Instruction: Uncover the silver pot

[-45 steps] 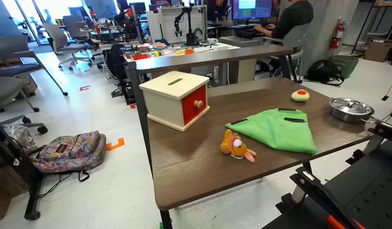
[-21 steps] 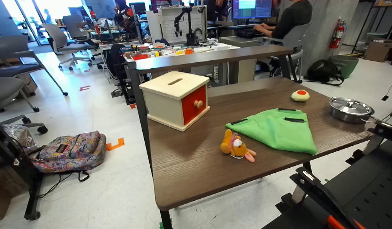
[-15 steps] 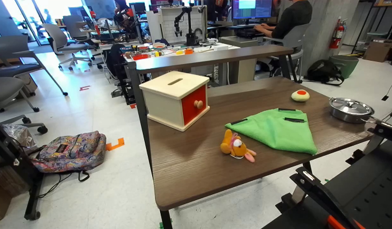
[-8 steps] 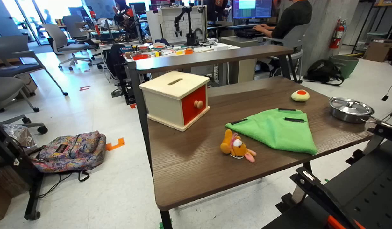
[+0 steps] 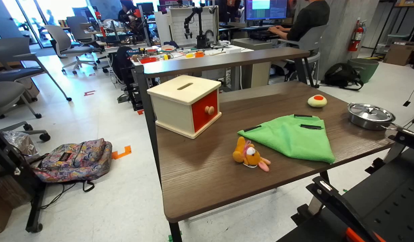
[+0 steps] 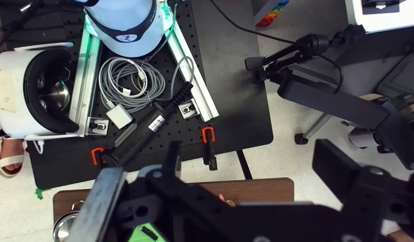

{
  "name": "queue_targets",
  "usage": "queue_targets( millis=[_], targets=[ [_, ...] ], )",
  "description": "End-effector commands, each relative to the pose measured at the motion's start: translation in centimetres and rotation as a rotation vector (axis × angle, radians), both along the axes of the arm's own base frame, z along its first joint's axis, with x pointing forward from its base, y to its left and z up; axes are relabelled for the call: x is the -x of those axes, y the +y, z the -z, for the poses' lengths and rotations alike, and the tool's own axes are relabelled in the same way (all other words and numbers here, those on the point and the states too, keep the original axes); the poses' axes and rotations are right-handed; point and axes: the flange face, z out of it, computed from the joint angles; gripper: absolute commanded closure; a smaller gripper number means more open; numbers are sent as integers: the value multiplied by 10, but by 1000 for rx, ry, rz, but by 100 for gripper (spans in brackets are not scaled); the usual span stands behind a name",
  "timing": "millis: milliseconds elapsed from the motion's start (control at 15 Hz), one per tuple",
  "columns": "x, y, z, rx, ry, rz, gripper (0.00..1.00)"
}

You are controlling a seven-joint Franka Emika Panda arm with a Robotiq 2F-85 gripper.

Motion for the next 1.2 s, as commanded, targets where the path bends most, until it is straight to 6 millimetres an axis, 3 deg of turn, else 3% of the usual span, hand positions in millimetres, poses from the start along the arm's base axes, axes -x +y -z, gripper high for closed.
queue_targets(
  millis=[0,200,533,1133],
  targets=[
    [-23,-3,4,-9,-86,54,0],
    [-54,-9,19,-2,-194,105,0],
    [-95,-34,79,12,-244,173,0],
    [-146,-133,184,-32,-190,380,0]
  ],
)
